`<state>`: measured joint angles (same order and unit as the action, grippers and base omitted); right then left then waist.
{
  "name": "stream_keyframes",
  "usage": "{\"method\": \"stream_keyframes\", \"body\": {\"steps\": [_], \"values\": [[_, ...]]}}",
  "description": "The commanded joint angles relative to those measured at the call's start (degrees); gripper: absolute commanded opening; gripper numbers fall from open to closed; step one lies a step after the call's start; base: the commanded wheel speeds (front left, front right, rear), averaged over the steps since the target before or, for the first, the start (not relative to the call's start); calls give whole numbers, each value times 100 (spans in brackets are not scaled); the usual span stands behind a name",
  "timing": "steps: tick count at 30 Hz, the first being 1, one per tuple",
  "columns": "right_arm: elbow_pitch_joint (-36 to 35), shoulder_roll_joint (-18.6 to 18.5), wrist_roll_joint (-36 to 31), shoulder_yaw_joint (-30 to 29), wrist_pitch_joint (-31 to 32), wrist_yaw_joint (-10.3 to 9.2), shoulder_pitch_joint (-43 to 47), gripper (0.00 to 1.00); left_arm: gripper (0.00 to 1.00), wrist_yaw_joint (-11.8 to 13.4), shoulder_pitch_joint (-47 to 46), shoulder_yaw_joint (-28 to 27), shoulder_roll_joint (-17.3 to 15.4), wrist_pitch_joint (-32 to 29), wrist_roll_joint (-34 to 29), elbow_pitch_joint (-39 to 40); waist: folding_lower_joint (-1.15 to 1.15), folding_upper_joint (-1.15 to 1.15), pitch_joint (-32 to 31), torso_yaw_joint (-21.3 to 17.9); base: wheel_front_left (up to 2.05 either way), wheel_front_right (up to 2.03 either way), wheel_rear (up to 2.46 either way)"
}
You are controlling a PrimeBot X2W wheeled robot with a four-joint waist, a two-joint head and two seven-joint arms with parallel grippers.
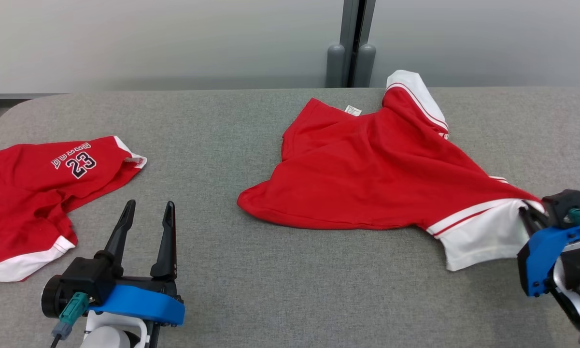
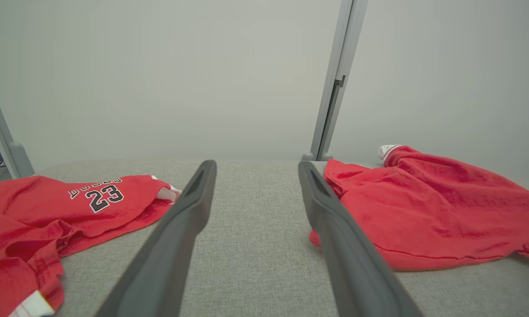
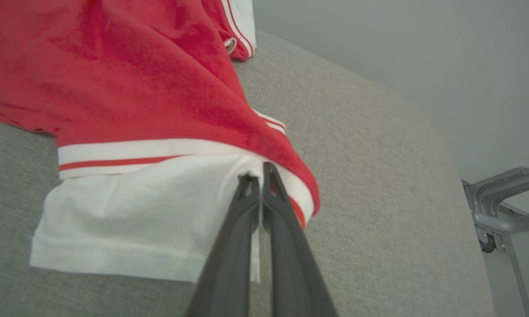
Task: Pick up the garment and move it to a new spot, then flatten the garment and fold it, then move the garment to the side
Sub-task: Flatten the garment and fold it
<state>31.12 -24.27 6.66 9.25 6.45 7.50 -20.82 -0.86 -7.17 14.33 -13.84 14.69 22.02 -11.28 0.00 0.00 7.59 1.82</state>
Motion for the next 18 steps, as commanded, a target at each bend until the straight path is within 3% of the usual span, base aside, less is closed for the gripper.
{"method": "stream_keyframes", "body": {"steps": [1,2,3,4,11,18], "values": [[-236,29,-100,-256,96,-1,173,0,100,36,5,10,-27,-25,-3,29,0,0,19,-15,0,0,0],[-382,94,-172,-418,147,-1,232,0,100,36,-4,11,-40,-36,2,38,0,0,30,-24,0,0,0],[-516,157,-236,-508,184,-1,294,24,100,32,-18,11,-52,-38,7,45,0,0,41,-27,0,0,0],[-594,222,-250,-622,254,-1,355,100,100,26,-35,9,-69,-44,15,50,0,0,56,-29,0,0,0],[-1271,649,-304,-1326,334,-1,775,100,100,40,-69,36,-68,-50,32,24,0,0,25,-15,0,0,0],[-2492,1520,-149,-2020,-237,-1,1503,100,100,95,134,2,-36,-7,103,-78,0,0,-243,-56,0,0,0]]}}
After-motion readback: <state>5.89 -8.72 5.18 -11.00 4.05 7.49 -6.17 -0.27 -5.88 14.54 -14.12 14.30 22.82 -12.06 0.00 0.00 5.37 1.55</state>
